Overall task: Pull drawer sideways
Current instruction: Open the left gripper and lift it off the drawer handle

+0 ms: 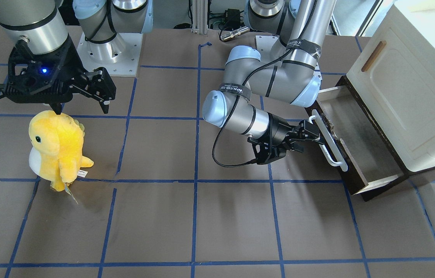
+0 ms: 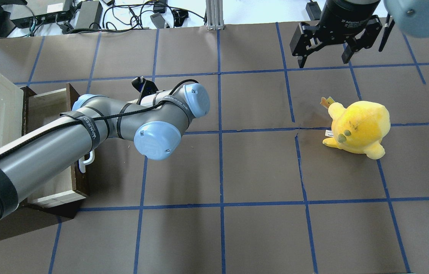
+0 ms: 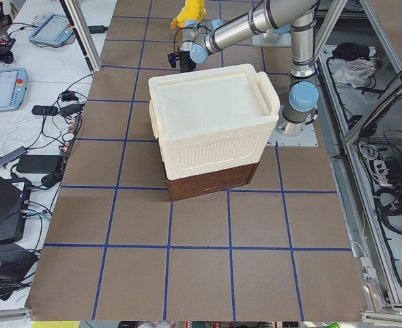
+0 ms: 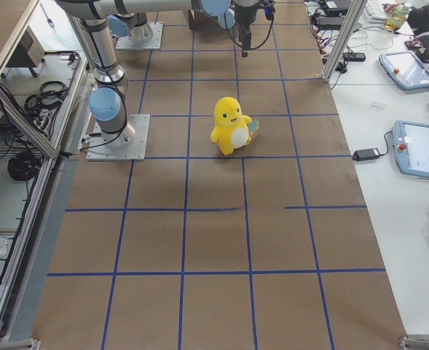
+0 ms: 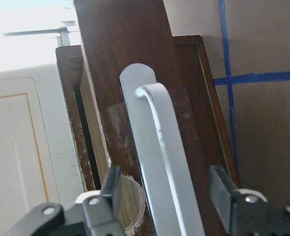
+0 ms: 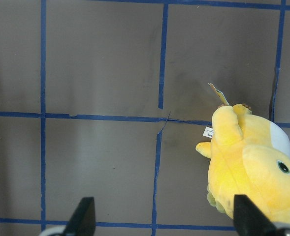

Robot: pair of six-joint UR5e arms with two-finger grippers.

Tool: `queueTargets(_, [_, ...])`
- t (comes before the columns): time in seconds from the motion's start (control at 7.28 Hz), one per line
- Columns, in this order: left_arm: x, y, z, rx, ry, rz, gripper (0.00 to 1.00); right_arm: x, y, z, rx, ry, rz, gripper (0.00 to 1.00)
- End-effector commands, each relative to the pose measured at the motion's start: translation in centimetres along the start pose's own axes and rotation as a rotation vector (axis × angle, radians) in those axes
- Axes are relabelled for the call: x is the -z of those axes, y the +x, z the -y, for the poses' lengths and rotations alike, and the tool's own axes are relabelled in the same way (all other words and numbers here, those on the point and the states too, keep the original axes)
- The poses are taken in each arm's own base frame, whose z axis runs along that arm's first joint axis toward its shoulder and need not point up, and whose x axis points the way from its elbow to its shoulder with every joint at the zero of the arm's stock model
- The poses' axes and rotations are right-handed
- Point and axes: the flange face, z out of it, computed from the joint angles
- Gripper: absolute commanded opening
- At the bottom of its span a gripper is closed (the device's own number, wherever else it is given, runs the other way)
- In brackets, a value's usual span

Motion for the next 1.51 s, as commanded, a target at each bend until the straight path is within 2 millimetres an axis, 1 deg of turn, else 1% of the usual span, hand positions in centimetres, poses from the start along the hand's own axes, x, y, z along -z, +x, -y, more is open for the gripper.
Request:
queueTargets(0.0, [5.4, -1.8, 0.6, -0.041, 0.007, -0.354, 0.94, 0.0, 0.0, 0.0, 0.0, 0.0, 0.0, 1.0])
queueTargets(0.14, [6.8, -3.2, 0.1, -0.012, 0.011, -0.468, 1.0, 0.0, 0.0, 0.0, 0.0, 0.0, 0.0, 1.0])
queueTargets(0.27, [8.2, -4.7, -0.6, 0.018, 0.016, -0.582, 1.0, 0.0, 0.0, 0.0, 0.0, 0.0, 0.0, 1.0])
queueTargets(0.41, [9.5, -7.1, -1.5, 0.056, 0.036, -0.663, 1.0, 0.0, 0.0, 0.0, 0.0, 0.0, 0.0, 1.0])
queueTargets(0.55, [11.0, -10.1, -3.0, 0.097, 0.053, -0.773, 1.0, 0.0, 0.0, 0.0, 0.002, 0.0, 0.0, 1.0])
queueTargets(0.69, [11.2, -14.2, -4.5, 0.156, 0.055, -0.854, 1.0, 0.0, 0.0, 0.0, 0.0, 0.0, 0.0, 1.0])
queueTargets(0.82, [10.5, -17.7, -5.5, 0.217, 0.025, -0.977, 1.0, 0.0, 0.0, 0.0, 0.0, 0.0, 0.0, 1.0])
queueTargets(0.96, [9.8, -20.2, -7.0, 0.252, -0.002, -1.016, 1.0, 0.0, 0.0, 0.0, 0.0, 0.0, 0.0, 1.0])
queueTargets(1.1, [9.9, -22.1, -8.6, 0.273, -0.001, -1.019, 1.0, 0.0, 0.0, 0.0, 0.0, 0.0, 0.0, 1.0])
queueTargets(1.24, [10.2, -24.1, -9.7, 0.303, 0.016, -1.016, 1.0, 0.0, 0.0, 0.0, 0.0, 0.0, 0.0, 1.0])
queueTargets(1.37, [9.0, -26.0, -9.6, 0.343, -0.004, -1.022, 1.0, 0.0, 0.0, 0.0, 0.0, 0.0, 0.0, 1.0])
